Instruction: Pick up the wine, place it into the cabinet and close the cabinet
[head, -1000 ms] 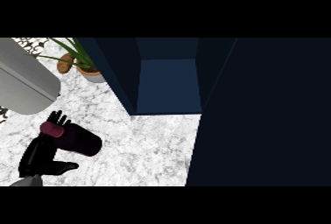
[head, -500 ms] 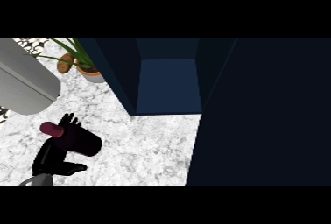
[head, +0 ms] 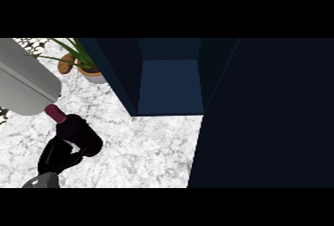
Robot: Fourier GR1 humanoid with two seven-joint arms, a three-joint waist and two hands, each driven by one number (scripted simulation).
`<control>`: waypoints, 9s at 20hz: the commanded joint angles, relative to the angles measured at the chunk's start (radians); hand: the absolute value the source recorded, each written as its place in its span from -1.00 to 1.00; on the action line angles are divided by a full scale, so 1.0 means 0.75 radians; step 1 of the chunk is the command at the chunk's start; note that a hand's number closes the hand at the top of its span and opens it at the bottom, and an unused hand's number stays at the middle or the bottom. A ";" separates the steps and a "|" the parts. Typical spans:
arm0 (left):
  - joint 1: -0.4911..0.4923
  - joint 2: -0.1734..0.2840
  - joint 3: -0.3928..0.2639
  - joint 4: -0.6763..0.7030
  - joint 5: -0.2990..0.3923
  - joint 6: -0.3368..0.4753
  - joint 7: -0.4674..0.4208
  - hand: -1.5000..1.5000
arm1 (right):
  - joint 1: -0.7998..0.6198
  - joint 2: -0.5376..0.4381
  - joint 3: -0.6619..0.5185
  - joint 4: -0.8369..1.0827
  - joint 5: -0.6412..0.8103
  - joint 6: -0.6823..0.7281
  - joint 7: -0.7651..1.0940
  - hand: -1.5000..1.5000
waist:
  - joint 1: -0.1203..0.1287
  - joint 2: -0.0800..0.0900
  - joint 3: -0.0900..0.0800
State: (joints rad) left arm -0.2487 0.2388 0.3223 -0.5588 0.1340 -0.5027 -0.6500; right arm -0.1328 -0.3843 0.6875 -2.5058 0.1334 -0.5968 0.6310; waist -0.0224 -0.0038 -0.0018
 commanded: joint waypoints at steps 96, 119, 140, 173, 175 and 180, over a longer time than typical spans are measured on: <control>-0.933 -0.318 -0.766 0.199 0.302 1.185 0.308 1.00 | 0.472 -0.244 0.045 -0.168 -0.153 0.010 -0.584 -1.00 | -0.075 0.022 0.002; -1.136 -0.270 -0.628 0.579 0.371 1.253 0.136 -1.00 | 0.547 -0.277 0.048 -0.186 -0.208 0.055 -0.694 -1.00 | -0.123 0.043 0.001; -1.252 -0.193 -0.520 0.551 0.437 1.039 0.051 1.00 | 0.569 -0.312 0.018 -0.182 -0.237 0.097 -0.744 -1.00 | -0.106 0.044 -0.002; -0.908 -0.318 -0.745 0.029 0.649 0.736 0.153 -1.00 | 0.669 -0.387 -0.068 -0.262 -0.224 0.027 -0.685 -1.00 | 0.012 -0.019 0.001; -0.816 -0.318 -0.777 -0.053 0.650 0.726 0.154 -1.00 | 0.693 -0.390 -0.019 -0.272 -0.179 0.005 -0.682 -1.00 | 0.025 -0.023 0.000; -0.598 -0.318 -0.914 -0.316 0.698 0.813 0.180 -1.00 | 0.705 -0.410 -0.077 -0.251 -0.250 0.018 -0.729 -1.00 | 0.033 -0.022 0.003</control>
State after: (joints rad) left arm -0.8123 0.0002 -0.2825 -0.6571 0.6253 0.0656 -0.5233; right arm 0.3419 -0.6696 0.6399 -2.5137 -0.0038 -0.5862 0.0278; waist -0.0004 -0.0201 -0.0010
